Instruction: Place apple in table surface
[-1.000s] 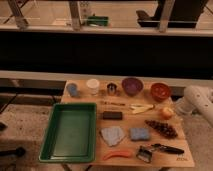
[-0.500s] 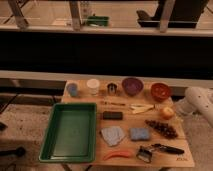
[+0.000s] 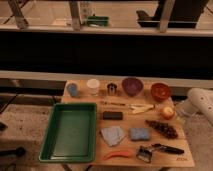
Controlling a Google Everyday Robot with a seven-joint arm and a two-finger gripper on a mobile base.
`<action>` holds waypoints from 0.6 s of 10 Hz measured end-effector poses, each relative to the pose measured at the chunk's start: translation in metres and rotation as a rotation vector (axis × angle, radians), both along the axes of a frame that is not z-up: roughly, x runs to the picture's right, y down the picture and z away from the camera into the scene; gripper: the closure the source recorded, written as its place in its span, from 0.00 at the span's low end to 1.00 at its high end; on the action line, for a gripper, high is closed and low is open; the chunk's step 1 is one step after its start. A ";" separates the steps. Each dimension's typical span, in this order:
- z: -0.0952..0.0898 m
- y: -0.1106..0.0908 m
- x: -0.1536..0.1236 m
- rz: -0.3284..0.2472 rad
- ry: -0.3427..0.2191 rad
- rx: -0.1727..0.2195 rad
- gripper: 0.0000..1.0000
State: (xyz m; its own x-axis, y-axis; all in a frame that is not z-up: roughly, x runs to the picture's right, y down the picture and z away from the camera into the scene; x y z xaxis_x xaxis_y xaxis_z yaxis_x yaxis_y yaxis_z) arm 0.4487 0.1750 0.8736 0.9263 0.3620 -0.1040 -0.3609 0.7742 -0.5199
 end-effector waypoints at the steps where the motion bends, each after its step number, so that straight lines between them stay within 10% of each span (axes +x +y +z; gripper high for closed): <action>1: -0.004 0.000 0.000 -0.010 0.000 0.001 0.39; 6: -0.001 -0.018 -0.020 -0.045 0.012 0.046 0.20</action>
State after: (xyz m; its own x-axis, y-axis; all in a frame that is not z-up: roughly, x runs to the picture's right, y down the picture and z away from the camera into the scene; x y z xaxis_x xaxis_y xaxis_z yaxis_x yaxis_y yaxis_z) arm 0.4290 0.1567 0.8729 0.9407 0.3244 -0.0994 -0.3310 0.8127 -0.4796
